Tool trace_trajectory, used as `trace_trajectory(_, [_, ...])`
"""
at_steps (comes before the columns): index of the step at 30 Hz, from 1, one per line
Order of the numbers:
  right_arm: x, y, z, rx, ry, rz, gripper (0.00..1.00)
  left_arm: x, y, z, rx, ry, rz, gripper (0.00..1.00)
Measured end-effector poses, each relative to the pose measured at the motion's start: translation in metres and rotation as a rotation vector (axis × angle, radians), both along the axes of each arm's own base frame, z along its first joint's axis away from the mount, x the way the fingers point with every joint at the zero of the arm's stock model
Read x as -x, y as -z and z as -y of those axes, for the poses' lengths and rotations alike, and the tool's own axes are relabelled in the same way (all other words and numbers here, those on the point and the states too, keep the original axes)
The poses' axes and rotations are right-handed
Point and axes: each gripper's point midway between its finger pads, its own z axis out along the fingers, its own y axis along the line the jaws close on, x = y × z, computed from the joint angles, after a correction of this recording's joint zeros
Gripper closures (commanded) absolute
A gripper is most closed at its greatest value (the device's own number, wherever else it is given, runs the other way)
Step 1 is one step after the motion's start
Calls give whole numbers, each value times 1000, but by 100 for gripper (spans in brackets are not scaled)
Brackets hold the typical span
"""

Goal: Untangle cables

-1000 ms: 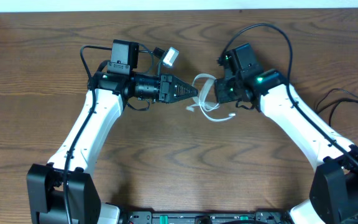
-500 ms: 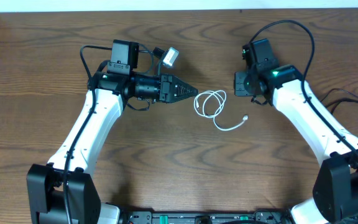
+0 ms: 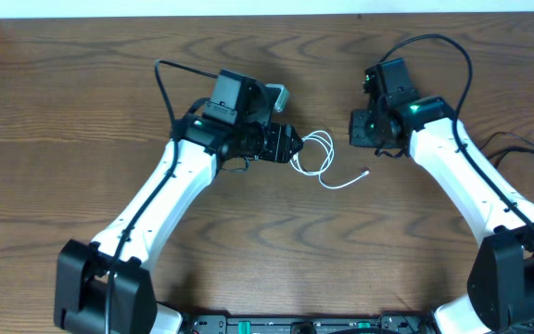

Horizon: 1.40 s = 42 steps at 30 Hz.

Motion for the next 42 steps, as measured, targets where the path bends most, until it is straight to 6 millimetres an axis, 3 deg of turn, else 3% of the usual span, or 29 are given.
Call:
trace_trajectory(8, [2, 2, 7, -23, 38, -30, 70, -28, 48, -6, -108, -56, 4, 40])
trace_trajectory(13, [4, 2, 7, -26, 36, -38, 70, -42, 58, 5, -104, -51, 50, 40])
trace_trajectory(18, [5, 3, 7, -26, 36, -40, 69, -47, 63, 21, -90, -26, 86, 40])
trace_trajectory(23, [5, 3, 6, -32, 33, -42, 69, -42, 91, 30, -112, -2, 41, 40])
trace_trajectory(25, [5, 3, 6, -34, 32, -43, 69, -38, 106, 33, -127, 10, 12, 49])
trace_trajectory(29, [5, 3, 5, -36, 31, -43, 66, -32, 115, 39, -127, 27, -12, 85])
trace_trajectory(30, [5, 3, 5, -36, 32, -43, 65, -31, 113, 42, -117, 32, -13, 92])
trace_trajectory(33, [5, 3, 5, -37, 32, -44, 63, -28, 102, 49, -72, 56, -9, 92])
trace_trajectory(35, [5, 3, 5, -36, 31, -43, 63, -28, 84, 51, -24, 55, 3, 92])
trace_trajectory(38, [5, 2, 5, -37, 32, -43, 62, -32, 35, 49, 74, 50, 63, 92])
trace_trajectory(42, [5, 2, 4, -41, 29, -40, 60, -32, -49, 34, 207, 34, 195, 92])
